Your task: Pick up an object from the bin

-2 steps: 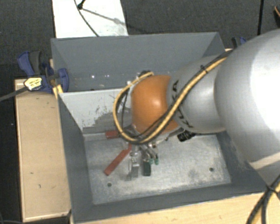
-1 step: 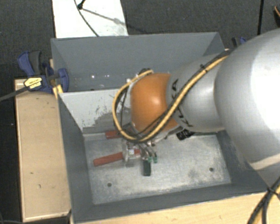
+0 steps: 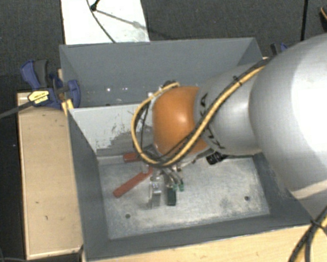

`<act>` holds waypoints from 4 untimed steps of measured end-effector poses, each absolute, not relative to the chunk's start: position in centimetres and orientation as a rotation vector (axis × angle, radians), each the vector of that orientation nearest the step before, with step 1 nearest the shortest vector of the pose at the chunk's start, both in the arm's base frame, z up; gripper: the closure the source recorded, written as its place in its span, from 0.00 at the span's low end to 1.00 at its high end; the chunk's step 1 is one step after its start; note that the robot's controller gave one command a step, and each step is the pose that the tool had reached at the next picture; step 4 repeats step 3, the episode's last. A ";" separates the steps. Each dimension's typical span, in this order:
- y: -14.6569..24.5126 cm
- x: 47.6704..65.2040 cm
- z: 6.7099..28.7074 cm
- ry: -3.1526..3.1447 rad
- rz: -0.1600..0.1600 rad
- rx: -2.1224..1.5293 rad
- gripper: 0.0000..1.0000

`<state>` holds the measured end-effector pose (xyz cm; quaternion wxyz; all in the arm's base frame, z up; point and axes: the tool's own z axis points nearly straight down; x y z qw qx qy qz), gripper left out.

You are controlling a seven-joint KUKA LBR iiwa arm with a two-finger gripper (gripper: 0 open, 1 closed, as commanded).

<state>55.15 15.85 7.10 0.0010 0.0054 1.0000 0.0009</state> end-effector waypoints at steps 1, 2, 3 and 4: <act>19.2 58.1 7.1 3.133 0.004 -0.135 0.00; 19.1 58.0 7.1 3.136 0.003 -0.124 1.00; 19.5 57.1 24.0 3.121 0.004 -0.250 1.00; 19.5 57.1 24.0 3.121 0.004 -0.250 1.00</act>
Offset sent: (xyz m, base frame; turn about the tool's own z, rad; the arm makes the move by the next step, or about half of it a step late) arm 0.0277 0.0325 -0.0010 -0.0996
